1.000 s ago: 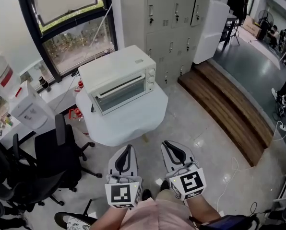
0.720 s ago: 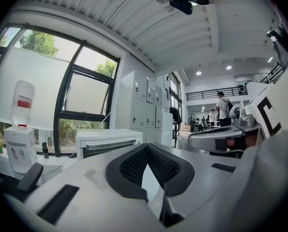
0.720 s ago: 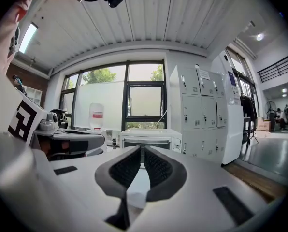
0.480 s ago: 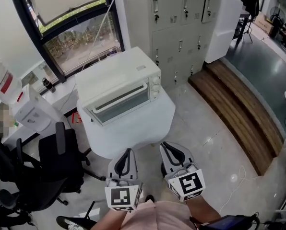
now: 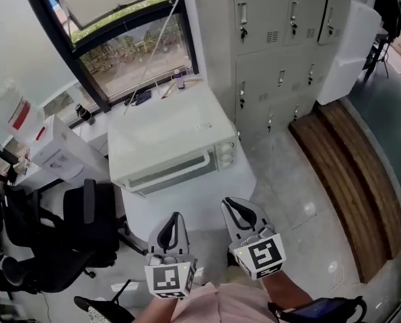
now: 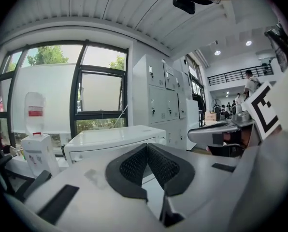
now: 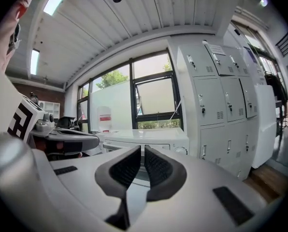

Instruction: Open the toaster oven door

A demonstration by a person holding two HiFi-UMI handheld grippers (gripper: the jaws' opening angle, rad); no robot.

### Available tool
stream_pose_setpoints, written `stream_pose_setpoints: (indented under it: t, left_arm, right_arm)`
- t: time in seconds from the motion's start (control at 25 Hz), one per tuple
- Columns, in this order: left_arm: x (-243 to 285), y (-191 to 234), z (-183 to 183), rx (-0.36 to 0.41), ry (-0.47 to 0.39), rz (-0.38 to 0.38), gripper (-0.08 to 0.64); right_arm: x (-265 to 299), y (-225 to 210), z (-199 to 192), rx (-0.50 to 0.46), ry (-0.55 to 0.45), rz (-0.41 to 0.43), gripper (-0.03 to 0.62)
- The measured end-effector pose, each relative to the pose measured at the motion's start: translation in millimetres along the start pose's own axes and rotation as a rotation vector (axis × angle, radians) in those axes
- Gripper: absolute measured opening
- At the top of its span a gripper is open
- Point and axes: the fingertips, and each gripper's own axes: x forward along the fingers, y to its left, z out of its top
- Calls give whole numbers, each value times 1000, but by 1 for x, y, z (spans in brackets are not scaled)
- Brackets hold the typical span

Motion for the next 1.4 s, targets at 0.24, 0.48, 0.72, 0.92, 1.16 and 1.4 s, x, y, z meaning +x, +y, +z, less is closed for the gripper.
stream_pose_setpoints:
  t: [0.24, 0.48, 0.72, 0.92, 1.16, 1.4]
  left_arm:
    - [19, 10, 19, 1, -19, 90, 14]
    - [17, 37, 24, -4, -51, 185, 14]
    - [14, 67, 20, -43, -64, 244, 14]
    - [22, 86, 21, -62, -74, 233, 14]
    - [36, 101, 25, -84, -87, 199, 14]
    - [54, 109, 15, -110, -67, 166, 14]
  right_arm:
    - [31, -17, 22, -26, -27, 87, 25]
    - [58, -6, 33, -67, -47, 171, 25]
    - [83, 19, 30, -106, -21, 233, 28]
    - [101, 27, 31, -131, -4, 227, 34]
    - [116, 35, 28, -147, 33, 288, 74]
    - [132, 45, 11, -304, 111, 363, 143]
